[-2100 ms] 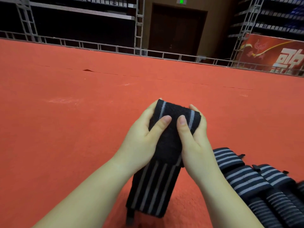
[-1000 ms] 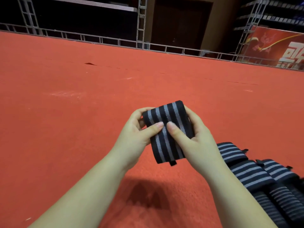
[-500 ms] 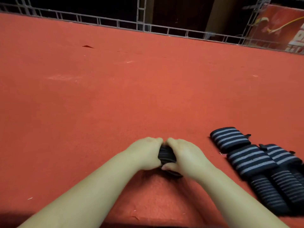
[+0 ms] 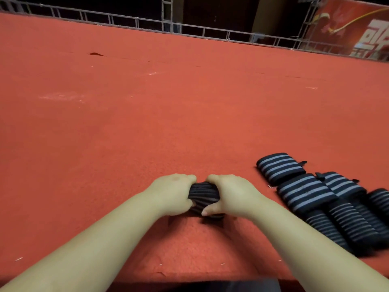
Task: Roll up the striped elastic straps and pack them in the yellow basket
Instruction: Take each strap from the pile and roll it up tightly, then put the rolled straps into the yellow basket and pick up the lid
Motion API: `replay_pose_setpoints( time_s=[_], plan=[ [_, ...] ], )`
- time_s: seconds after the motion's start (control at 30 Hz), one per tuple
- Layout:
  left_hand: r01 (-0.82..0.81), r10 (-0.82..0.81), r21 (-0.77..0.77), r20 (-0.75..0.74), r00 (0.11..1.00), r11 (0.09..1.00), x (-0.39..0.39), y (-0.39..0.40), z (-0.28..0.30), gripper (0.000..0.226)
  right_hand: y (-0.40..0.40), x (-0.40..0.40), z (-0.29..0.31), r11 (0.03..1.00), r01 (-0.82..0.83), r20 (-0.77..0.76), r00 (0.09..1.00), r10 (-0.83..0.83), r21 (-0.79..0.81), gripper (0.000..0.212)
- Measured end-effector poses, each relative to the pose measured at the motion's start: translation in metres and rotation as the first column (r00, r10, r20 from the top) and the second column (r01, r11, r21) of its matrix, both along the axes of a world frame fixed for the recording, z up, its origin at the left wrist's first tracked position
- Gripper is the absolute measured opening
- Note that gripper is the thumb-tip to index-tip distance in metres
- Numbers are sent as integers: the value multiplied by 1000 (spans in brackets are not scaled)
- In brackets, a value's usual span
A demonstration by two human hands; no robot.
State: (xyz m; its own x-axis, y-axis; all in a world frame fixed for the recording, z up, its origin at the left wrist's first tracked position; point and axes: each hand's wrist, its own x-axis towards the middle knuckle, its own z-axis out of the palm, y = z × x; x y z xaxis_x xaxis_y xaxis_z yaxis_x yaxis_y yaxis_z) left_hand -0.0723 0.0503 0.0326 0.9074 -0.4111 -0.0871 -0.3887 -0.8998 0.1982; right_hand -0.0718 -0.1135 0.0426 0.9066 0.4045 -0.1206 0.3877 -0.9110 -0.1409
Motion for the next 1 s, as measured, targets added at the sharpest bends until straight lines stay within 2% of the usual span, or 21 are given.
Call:
replay_pose_setpoints(
  time_s=[0.07, 0.17, 0.3, 0.43, 0.5, 0.57, 0.63, 0.7, 0.83, 0.93, 1.0],
  plan=[
    [15, -16, 80, 5, 1000, 997, 3, -7, 9, 29, -7, 1, 7, 998, 0, -53, 999, 3, 65, 50],
    [46, -55, 152, 55, 997, 987, 5, -27, 15, 45, -13, 1, 10, 993, -11, -48, 999, 17, 115, 49],
    [27, -32, 135, 35, 999, 991, 15, -49, 10, 50, -29, 9, 10, 989, 31, -60, 998, -22, 146, 50],
    [-37, 36, 98, 13, 999, 995, 35, -58, 14, 50, -64, 34, 27, 949, 114, -213, 976, -52, 293, 54],
    [-109, 109, 79, 11, 994, 991, 48, -63, 18, 50, -91, 58, 34, 941, 173, -220, 969, -110, 291, 46],
    [-176, 177, 72, -9, 984, 982, 60, -68, 19, 51, -121, 85, 35, 958, 226, -124, 971, -207, 176, 37],
    [-201, 206, 92, -48, 977, 975, 71, -76, 16, 51, -143, 108, 31, 957, 291, -75, 954, -291, -11, 47],
    [-194, 205, 126, -79, 976, 973, 77, -86, 10, 49, -152, 122, 21, 940, 307, -116, 939, -325, -150, 57],
    [-197, 214, 165, -93, 972, 966, 83, -93, 3, 44, -151, 139, 0, 939, 243, -243, 922, -301, -242, 69],
    [-198, 217, 181, -90, 972, 963, 85, -92, 2, 44, -151, 144, -5, 935, 197, -274, 920, -280, -295, 63],
    [-197, 215, 190, -84, 973, 962, 85, -92, 2, 44, -151, 145, -7, 917, 157, -226, 941, -252, -368, 56]
  ],
)
